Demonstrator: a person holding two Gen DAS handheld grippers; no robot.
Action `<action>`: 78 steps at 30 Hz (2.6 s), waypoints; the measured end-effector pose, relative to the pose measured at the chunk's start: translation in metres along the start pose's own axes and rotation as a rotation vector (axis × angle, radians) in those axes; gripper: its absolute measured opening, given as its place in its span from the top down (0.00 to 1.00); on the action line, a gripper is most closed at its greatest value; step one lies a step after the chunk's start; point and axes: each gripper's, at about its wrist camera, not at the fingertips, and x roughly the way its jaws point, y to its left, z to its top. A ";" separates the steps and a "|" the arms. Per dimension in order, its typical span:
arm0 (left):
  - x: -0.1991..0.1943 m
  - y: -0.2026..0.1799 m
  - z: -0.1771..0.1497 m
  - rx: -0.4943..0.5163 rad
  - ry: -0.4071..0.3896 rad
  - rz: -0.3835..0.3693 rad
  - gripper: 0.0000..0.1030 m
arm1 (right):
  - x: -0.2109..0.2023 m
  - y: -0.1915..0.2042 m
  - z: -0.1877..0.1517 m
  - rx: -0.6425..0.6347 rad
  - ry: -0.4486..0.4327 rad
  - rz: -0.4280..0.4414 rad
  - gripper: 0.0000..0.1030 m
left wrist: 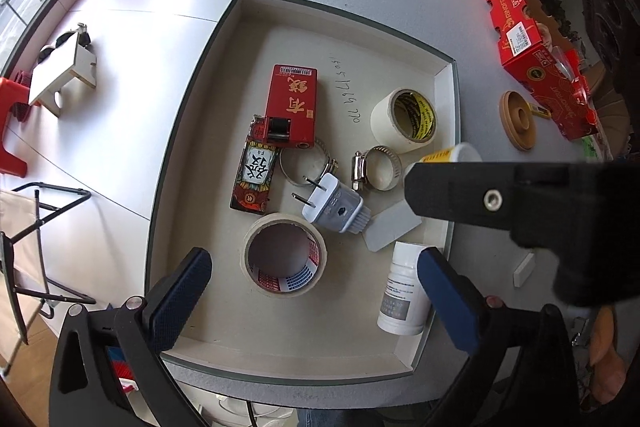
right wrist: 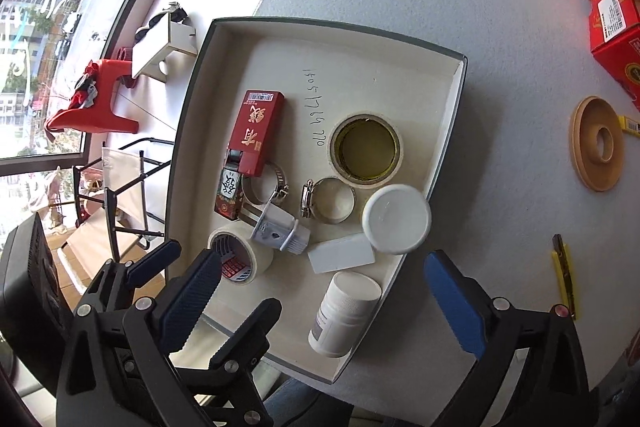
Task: Organize rigid objects
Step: 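Open the left tool to drop the plug while the right tool releases the bottle, then move both tools back toward the orange ring holder and white block, then grasp the orange ring holder with the left tool while the right tool grasps the white block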
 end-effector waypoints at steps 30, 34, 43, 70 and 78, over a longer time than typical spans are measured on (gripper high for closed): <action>-0.009 -0.003 -0.037 0.024 0.043 0.051 0.00 | -0.014 0.006 -0.055 -0.051 -0.042 -0.037 0.01; -0.007 -0.020 -0.037 0.086 0.070 0.067 0.00 | -0.017 -0.025 -0.062 0.049 -0.042 -0.020 0.01; -0.002 -0.083 -0.029 0.244 0.142 0.012 0.00 | -0.014 -0.118 -0.106 0.332 -0.033 -0.003 0.01; 0.130 -0.287 0.022 0.209 0.259 -0.012 0.00 | -0.004 -0.314 -0.256 0.835 0.054 0.028 0.01; 0.147 -0.299 0.017 0.320 0.219 0.145 0.00 | -0.012 -0.288 -0.241 0.709 0.029 -0.013 0.01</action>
